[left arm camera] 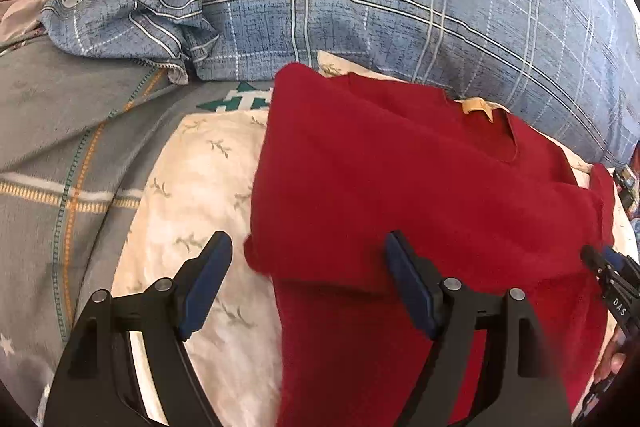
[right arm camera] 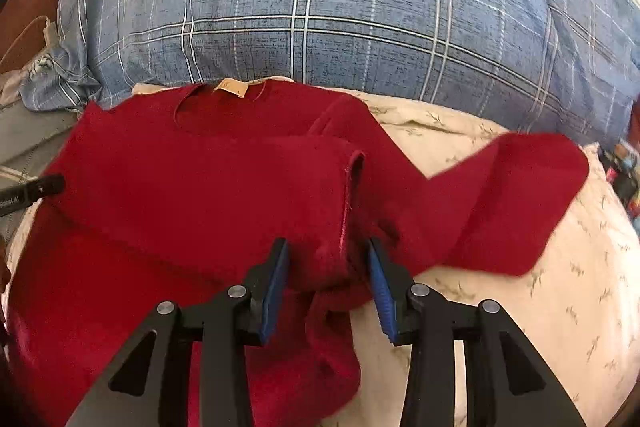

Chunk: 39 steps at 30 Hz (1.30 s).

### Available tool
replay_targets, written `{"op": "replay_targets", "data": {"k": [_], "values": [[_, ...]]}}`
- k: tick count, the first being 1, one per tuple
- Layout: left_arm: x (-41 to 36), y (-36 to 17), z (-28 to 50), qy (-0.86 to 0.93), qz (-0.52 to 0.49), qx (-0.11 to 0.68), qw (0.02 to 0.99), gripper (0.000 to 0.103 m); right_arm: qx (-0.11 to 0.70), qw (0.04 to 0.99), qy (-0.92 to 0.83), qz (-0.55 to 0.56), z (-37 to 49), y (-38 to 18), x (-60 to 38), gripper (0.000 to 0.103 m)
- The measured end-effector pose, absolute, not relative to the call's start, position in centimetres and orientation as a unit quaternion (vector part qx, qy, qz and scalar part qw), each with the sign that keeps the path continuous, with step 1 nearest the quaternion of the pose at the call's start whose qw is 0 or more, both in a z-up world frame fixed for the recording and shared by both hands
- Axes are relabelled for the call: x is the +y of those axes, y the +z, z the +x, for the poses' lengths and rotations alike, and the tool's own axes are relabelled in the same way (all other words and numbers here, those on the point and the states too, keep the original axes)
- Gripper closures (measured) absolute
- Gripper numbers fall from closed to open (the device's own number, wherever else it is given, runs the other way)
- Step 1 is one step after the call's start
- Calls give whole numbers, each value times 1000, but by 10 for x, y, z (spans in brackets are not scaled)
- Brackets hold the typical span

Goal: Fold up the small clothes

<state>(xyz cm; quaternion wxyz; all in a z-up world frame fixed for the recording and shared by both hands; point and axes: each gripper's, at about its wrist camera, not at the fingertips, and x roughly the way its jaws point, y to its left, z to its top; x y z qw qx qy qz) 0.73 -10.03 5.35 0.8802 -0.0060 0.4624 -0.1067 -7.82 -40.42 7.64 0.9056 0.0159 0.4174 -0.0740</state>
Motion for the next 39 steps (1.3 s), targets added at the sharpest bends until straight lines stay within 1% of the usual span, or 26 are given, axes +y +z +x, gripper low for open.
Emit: {"op": "replay_targets", "data": {"k": [1, 2, 3, 5, 11, 13, 14, 15, 16, 17, 20, 23, 26, 27, 29, 32, 33, 34, 35, 36, 39], "values": [[-100, 55, 4, -107, -5, 460, 881, 24, 412, 908, -73, 26, -84, 80, -405, 61], [-99, 58, -1, -106, -2, 456, 884, 24, 404, 911, -69, 39, -92, 86, -405, 56], [-99, 60, -4, -106, 1, 453, 885, 24, 397, 914, -66, 50, -100, 91, -405, 46], [-99, 63, -8, -105, 3, 450, 887, 24, 390, 916, -64, 70, -112, 93, -407, 34], [-102, 69, -23, -111, 1, 448, 887, 24, 407, 905, -87, 86, -132, 80, -415, 33], [-106, 69, -28, -115, 3, 449, 886, 24, 406, 903, -84, 110, -129, 76, -421, 34], [-108, 70, -30, -117, 4, 450, 885, 24, 406, 901, -82, 127, -125, 71, -425, 38], [-109, 70, -32, -119, 5, 451, 885, 24, 412, 896, -82, 141, -120, 65, -428, 60], [-111, 72, -36, -121, 6, 450, 885, 24, 411, 896, -83, 147, -119, 64, -430, 76], [-113, 73, -38, -122, 9, 448, 885, 24, 403, 900, -86, 142, -119, 65, -431, 95], [-116, 77, -45, -125, 18, 443, 888, 24, 392, 904, -86, 150, -133, 73, -435, 95], [-116, 79, -48, -124, 24, 437, 891, 24, 393, 907, -98, 120, -143, 77, -433, 96], [-115, 76, -48, -122, 19, 442, 889, 24, 404, 902, -108, 110, -147, 72, -434, 99], [-114, 74, -49, -122, 16, 446, 886, 24, 406, 900, -116, 105, -148, 71, -434, 102], [-110, 70, -51, -119, 9, 452, 884, 24, 407, 899, -123, 104, -153, 72, -436, 102], [-98, 65, -55, -115, -8, 457, 882, 24, 384, 905, -98, 158, -167, 81, -444, 90], [-94, 63, -56, -114, -16, 460, 881, 24, 380, 905, -98, 162, -167, 83, -445, 74], [-90, 61, -57, -114, -24, 462, 879, 24, 376, 907, -95, 166, -167, 85, -447, 65], [-86, 59, -59, -113, -32, 464, 878, 24, 372, 908, -93, 171, -167, 86, -449, 47], [-83, 58, -61, -110, -37, 466, 877, 24, 364, 909, -93, 180, -168, 87, -450, 38], [-76, 52, -66, -105, -46, 470, 875, 24, 357, 908, -87, 201, -156, 88, -452, 38]]}}
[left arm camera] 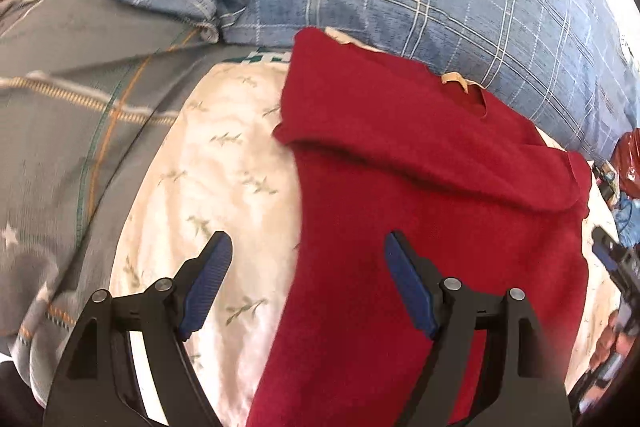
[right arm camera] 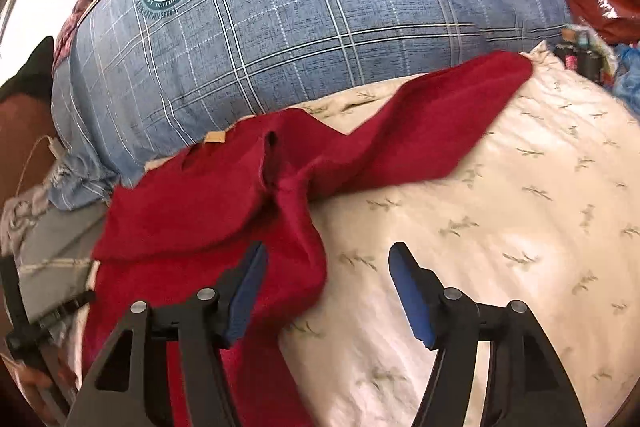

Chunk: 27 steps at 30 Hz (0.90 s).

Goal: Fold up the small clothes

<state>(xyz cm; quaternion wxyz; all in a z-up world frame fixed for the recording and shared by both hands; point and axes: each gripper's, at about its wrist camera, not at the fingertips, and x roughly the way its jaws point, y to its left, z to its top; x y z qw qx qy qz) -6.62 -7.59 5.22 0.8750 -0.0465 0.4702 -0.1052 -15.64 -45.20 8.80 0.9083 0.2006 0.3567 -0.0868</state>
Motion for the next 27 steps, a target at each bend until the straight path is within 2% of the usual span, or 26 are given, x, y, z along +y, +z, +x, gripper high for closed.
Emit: {"op": "replay_targets", "data": {"k": [4, 5, 8, 12, 15, 18, 20, 21, 22, 23, 27], "values": [[-74, 46, -70, -103, -44, 477, 872, 24, 369, 894, -86, 238, -120, 73, -461, 38], [-75, 45, -71, -104, -42, 478, 871, 24, 370, 891, -79, 251, -113, 69, -463, 41], [-76, 45, -71, -104, -36, 480, 870, 24, 371, 891, -74, 250, -95, 62, -461, 90], [-74, 46, -72, -108, -44, 483, 868, 24, 359, 899, -93, 233, -108, 70, -455, 94], [-73, 47, -75, -110, -42, 479, 870, 24, 355, 907, -119, 193, -118, 73, -450, 94], [-73, 44, -78, -110, -34, 481, 869, 24, 381, 895, -111, 204, -115, 63, -452, 92], [-66, 45, -83, -110, -30, 480, 870, 24, 388, 892, -91, 213, -125, 71, -452, 82], [-63, 45, -86, -110, -30, 479, 870, 24, 388, 892, -81, 220, -132, 75, -452, 67], [-58, 46, -89, -112, -33, 478, 871, 24, 388, 891, -58, 229, -144, 80, -451, 56], [-52, 46, -93, -116, -38, 478, 870, 24, 390, 890, -41, 233, -153, 81, -449, 41], [-33, 40, -107, -132, -55, 499, 854, 24, 412, 891, 8, 191, -189, 83, -429, 39]]}}
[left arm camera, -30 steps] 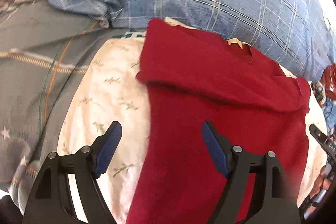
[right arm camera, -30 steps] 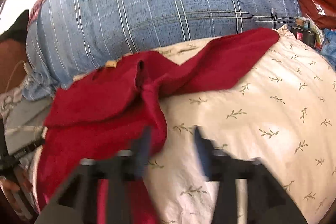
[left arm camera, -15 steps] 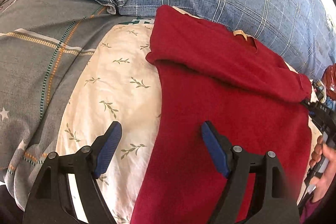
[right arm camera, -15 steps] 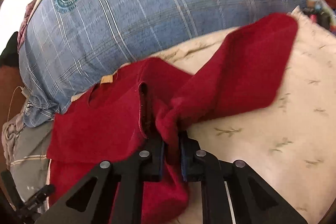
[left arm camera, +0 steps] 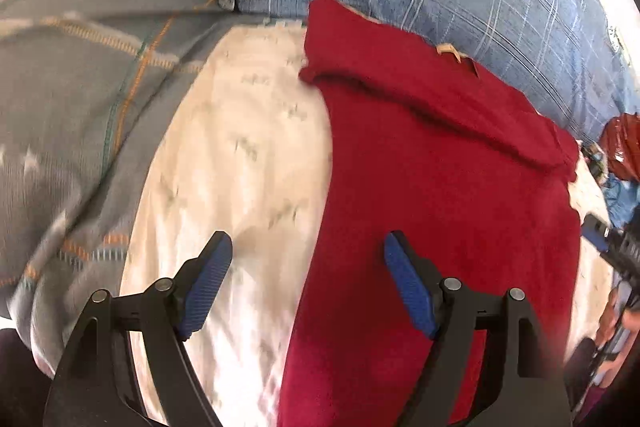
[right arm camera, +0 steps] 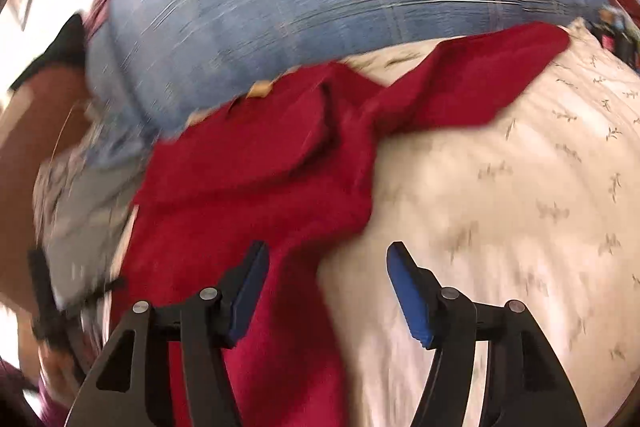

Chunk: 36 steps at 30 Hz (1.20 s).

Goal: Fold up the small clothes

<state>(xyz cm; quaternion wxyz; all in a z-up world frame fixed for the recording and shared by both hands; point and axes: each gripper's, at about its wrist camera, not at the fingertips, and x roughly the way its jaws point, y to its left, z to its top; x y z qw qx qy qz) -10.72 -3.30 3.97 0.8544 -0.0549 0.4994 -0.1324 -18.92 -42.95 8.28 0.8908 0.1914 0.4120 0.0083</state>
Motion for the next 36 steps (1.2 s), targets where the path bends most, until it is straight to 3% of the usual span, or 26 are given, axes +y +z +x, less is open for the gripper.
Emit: {"op": "replay_targets", "data": {"k": [6, 7, 8, 9, 14, 20, 25, 26, 29, 36], "values": [[-25, 33, -131, -139, -36, 495, 857, 24, 432, 882, 37, 185, -221, 60, -417, 42], [-26, 33, -133, -138, -34, 492, 859, 24, 430, 886, 28, 170, -221, 57, -412, 51], [-27, 33, -134, -135, -31, 490, 861, 24, 423, 895, 15, 143, -222, 58, -406, 79], [-28, 32, -135, -134, -30, 491, 860, 24, 430, 895, 20, 120, -222, 60, -399, 97], [-26, 37, -137, -142, -38, 497, 855, 24, 426, 903, 7, 62, -232, 78, -386, 97], [-28, 52, -134, -140, -23, 470, 871, 24, 450, 889, -11, 79, -254, 68, -405, 99], [-45, 60, -122, -157, -13, 459, 874, 24, 442, 886, -6, 136, -250, 74, -422, 92], [-49, 60, -121, -160, -13, 457, 875, 24, 428, 891, -14, 151, -247, 80, -429, 87], [-65, 59, -112, -164, -9, 457, 874, 24, 395, 902, -56, 163, -226, 94, -453, 51], [-91, 55, -102, -178, 10, 460, 870, 24, 360, 904, -126, 195, -140, 115, -509, 44]]}}
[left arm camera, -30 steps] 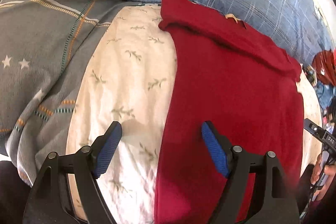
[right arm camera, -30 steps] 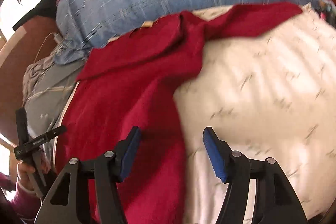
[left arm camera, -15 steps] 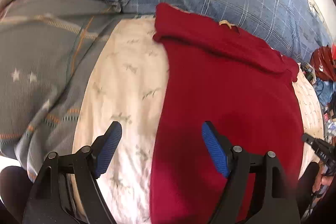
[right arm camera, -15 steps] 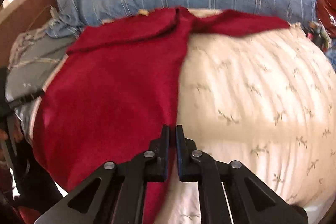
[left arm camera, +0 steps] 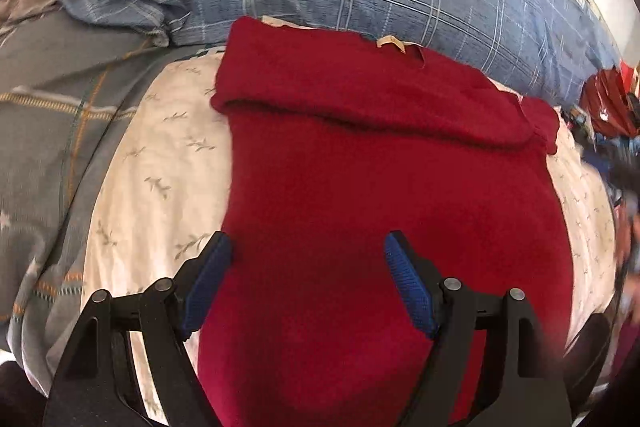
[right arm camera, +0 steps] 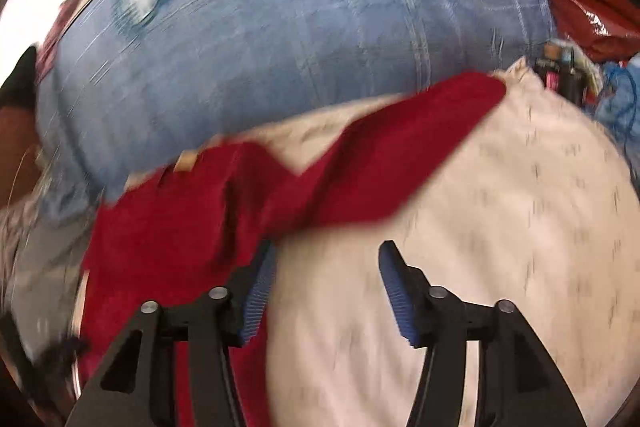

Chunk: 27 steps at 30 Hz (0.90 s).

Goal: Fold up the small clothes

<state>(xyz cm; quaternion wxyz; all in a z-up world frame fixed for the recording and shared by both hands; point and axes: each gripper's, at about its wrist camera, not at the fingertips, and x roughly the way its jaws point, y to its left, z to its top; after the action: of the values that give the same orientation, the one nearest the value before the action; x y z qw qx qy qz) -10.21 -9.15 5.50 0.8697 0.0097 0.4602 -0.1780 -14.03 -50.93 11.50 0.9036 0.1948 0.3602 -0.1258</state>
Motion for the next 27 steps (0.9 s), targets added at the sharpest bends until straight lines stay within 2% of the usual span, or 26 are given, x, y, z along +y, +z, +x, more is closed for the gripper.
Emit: {"op": "replay_targets", "data": {"k": [7, 11, 13, 14, 17, 22, 27], "values": [[-100, 56, -88, -186, 17, 460, 868, 24, 375, 866, -200, 263, -43, 98, -581, 43], [-101, 56, -81, -187, 20, 461, 868, 24, 405, 837, -245, 275, 2, 76, -613, 33], [-101, 54, -79, -187, 20, 464, 865, 24, 422, 822, -264, 275, 18, 62, -624, 33], [-101, 53, -78, -187, 20, 465, 865, 24, 421, 823, -268, 270, 22, 60, -625, 35], [-100, 51, -75, -186, 22, 467, 864, 24, 424, 837, -266, 223, 24, 59, -622, 95], [-94, 51, -70, -184, 12, 470, 863, 24, 370, 851, -218, 301, -27, 71, -645, 97], [-78, 64, -66, -169, -9, 455, 874, 24, 282, 908, -131, 279, -85, 147, -628, 97]]}}
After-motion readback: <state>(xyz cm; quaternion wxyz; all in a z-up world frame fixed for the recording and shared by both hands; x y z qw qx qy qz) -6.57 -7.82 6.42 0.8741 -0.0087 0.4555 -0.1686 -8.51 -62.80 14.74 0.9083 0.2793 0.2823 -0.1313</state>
